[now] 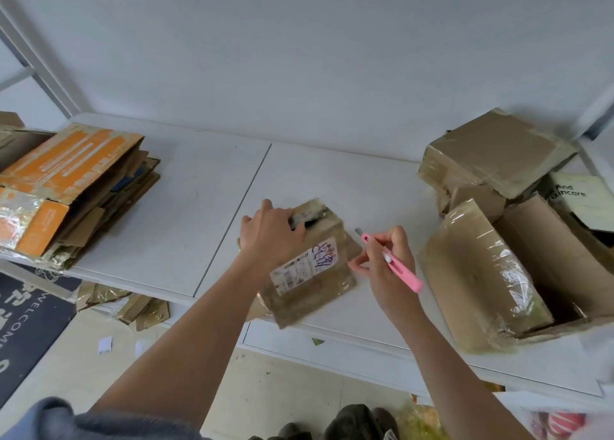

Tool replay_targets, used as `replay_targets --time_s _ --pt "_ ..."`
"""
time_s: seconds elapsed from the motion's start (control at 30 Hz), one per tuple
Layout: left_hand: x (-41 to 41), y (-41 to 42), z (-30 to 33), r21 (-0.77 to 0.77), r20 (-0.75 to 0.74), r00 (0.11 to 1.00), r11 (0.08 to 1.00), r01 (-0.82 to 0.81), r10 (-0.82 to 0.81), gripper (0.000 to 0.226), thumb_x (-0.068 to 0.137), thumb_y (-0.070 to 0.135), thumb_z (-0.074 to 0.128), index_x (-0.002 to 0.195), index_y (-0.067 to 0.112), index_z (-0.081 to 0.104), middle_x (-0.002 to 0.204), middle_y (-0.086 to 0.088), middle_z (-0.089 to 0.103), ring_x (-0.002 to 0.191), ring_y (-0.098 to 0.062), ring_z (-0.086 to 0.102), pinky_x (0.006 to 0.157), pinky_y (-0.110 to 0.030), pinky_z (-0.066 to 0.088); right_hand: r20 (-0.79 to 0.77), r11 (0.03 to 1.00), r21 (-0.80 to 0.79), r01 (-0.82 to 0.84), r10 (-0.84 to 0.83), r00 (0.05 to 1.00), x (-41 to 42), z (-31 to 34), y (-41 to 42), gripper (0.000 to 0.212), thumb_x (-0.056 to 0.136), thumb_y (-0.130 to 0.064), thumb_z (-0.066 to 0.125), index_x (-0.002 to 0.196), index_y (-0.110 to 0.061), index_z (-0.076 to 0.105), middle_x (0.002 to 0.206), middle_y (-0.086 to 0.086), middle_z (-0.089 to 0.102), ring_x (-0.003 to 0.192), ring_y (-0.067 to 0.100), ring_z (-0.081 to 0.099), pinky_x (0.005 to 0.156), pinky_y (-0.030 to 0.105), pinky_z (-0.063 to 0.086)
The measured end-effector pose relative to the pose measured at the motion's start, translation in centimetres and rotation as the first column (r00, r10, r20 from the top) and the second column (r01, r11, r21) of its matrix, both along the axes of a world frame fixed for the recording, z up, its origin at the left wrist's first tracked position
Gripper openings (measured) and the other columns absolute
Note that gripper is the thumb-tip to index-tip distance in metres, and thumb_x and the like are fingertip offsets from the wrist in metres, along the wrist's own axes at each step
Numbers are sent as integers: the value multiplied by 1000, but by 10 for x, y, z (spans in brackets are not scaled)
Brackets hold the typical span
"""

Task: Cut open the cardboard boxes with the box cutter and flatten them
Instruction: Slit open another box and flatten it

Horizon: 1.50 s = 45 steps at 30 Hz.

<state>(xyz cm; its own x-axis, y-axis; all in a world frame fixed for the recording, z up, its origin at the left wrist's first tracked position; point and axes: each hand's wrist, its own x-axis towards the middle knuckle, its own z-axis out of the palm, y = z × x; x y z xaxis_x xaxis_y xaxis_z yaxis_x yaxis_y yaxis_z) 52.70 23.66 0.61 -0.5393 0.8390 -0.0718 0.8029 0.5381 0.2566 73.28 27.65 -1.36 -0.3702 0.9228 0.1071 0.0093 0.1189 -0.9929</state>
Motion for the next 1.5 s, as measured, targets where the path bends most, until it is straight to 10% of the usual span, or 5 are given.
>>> replay_targets --time_s 0.37,0.53,0.7,1.07,1.5 --pt "0 -7 7 28 435 839 927 -375 326 89 82 48 74 139 3 23 120 -19 59 107 -41 61 87 -45 51 -19 991 -85 100 -102 995 -19 -7 -20 13 101 -16 49 91 -18 42 96 23 57 91 43 69 69 51 61" --pt "-9 -6 2 42 296 939 979 -198 177 116 77 39 82 155 26 -2 148 -17 17 131 -45 37 108 -51 34 38 973 42 227 -229 973 -21 -3 -25 13 102 -14 48 91 -17 43 90 8 62 87 25 72 72 57 57" --pt "-33 2 -6 -89 242 969 994 67 -44 99 81 50 74 156 32 13 164 1 7 151 -26 0 118 -55 1 37 974 -24 225 -224 974 -22 -3 -46 13 101 -12 49 90 -13 43 84 12 58 80 43 63 67 60 56" --pt "-17 -25 2 -262 -131 952 916 -304 278 118 67 88 53 152 19 8 137 -17 39 124 -35 44 87 -42 40 -99 975 -98 197 -207 973 -48 1 -14 15 102 -14 51 89 -14 43 90 -1 65 95 16 71 77 60 56" --pt "-21 -26 -26 172 -18 974 959 225 -226 58 94 52 52 147 31 42 149 -2 44 146 -30 22 121 -51 -2 -160 998 -56 43 -52 986 -33 -27 -10 14 101 -14 53 91 -11 44 94 6 66 101 23 71 77 45 61"
